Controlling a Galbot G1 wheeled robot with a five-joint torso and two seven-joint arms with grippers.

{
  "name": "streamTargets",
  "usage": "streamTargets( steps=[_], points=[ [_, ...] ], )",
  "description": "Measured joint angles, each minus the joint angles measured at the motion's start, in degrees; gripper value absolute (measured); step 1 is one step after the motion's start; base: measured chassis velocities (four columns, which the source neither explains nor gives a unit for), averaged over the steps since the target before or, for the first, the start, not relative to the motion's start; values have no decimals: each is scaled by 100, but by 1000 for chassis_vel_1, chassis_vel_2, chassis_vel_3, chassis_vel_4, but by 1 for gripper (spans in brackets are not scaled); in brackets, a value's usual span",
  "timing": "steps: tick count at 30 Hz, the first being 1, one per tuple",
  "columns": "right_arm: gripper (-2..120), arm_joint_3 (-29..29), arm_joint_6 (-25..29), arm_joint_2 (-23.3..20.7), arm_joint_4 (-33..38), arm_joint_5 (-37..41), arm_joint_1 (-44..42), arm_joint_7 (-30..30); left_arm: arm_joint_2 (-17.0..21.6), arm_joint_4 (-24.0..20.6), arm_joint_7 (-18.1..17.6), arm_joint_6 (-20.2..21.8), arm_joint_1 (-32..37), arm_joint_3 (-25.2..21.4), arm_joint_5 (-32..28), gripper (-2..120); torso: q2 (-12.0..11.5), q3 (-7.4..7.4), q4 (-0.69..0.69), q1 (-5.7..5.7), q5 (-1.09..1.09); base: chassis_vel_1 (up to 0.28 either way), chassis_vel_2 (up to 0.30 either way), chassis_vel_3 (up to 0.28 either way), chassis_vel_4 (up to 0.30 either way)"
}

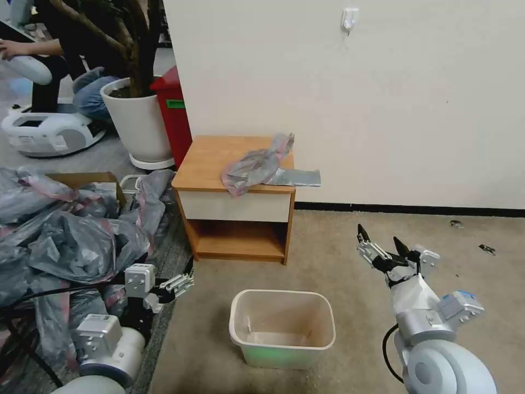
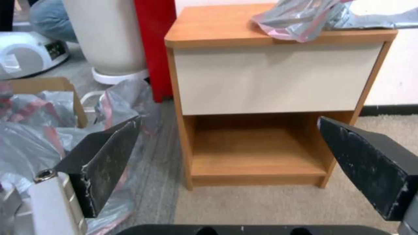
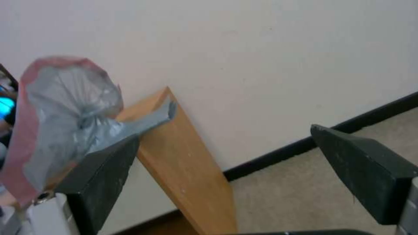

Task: Pick up the garbage bag from the table and place it over the trash can.

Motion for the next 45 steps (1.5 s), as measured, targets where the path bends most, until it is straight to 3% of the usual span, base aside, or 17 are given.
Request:
streamTargets(
  steps=[4,9,12,17,22,33,45],
  points=[
    [100,-27,-7,-3,-588,1401,965,338,0,8,8,-58,19,-9,-23,100,0,0,1,0,0,0,0,0,0],
    [100,-112,37,-5,-1089,2086,1545,477,-6,11,14,-107,57,-32,-58,100,0,0,1,0,1,0,0,0,0],
    [100,-361,245,-5,-1946,3192,2198,672,-31,13,29,-163,123,-85,-100,100,0,1,1,0,1,0,0,0,0],
    [100,-497,314,-5,-2613,4176,2780,852,-43,14,38,-173,158,-123,-106,100,0,0,0,0,-1,0,0,0,0],
    [99,-595,321,-5,-3114,4506,3219,966,-67,16,42,-173,272,-273,-106,100,0,0,1,0,0,0,0,0,0],
    [96,-639,356,-6,-4105,4387,3818,939,-189,19,46,-169,323,-275,-74,100,0,0,0,0,1,0,0,0,0],
    [54,-802,390,-5,-4186,4376,4036,874,-229,19,53,-150,265,-210,-70,100,0,0,0,0,1,0,0,0,0]
  ],
)
